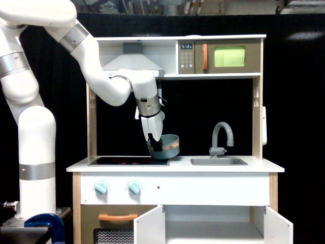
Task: Put the bowl inside the kitchen cabinet
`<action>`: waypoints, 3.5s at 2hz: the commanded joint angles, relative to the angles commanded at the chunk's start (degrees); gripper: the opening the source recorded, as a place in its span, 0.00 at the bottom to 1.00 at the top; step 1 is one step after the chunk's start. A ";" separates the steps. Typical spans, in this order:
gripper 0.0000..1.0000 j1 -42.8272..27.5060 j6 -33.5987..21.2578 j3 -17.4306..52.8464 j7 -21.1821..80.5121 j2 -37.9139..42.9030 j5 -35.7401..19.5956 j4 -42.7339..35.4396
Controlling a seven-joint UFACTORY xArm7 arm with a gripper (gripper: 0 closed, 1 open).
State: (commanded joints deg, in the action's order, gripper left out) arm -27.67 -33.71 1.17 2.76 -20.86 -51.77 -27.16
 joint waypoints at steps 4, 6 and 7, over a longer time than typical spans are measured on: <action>0.00 20.43 -30.40 34.00 29.96 8.86 20.03 -14.91; 0.00 30.00 -30.37 37.02 57.93 34.29 6.06 -19.66; 0.00 29.77 -21.99 26.37 61.82 43.10 -6.91 -19.22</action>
State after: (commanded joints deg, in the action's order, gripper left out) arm 2.09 -55.70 27.54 64.57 22.24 -58.68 -46.38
